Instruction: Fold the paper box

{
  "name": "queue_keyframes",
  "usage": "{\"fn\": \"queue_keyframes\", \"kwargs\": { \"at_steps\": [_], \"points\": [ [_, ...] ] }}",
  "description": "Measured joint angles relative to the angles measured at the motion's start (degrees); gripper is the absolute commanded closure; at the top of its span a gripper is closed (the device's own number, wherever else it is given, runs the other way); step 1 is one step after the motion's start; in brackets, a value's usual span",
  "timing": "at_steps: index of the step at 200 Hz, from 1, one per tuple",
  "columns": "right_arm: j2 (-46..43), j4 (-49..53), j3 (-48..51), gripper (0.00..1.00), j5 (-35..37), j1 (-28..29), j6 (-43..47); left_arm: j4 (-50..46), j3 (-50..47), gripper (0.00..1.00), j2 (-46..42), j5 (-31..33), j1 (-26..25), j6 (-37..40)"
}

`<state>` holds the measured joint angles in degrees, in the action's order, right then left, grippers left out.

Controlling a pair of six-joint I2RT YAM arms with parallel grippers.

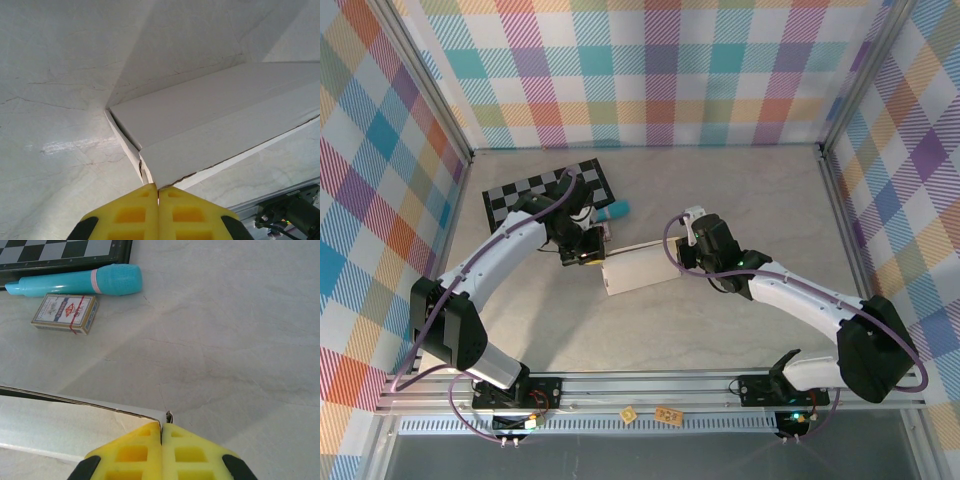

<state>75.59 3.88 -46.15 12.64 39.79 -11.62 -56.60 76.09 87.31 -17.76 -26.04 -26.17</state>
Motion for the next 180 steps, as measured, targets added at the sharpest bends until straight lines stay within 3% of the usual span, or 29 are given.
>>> {"fn": "queue_keyframes", "kwargs": {
  "at_steps": [126,180],
  "points": [
    [0.0,0.0,0.0,1.0,0.9,0.0,0.0,10.8,-9.5,1.0,-5.7,-1.2,0.1,-1.5],
    [-0.4,-0.4,0.5,1.0,0.8,0.0,0.1,12.5,-11.6,1.0,-7.1,1.1,-1.7,-1.1]
  ]
}}
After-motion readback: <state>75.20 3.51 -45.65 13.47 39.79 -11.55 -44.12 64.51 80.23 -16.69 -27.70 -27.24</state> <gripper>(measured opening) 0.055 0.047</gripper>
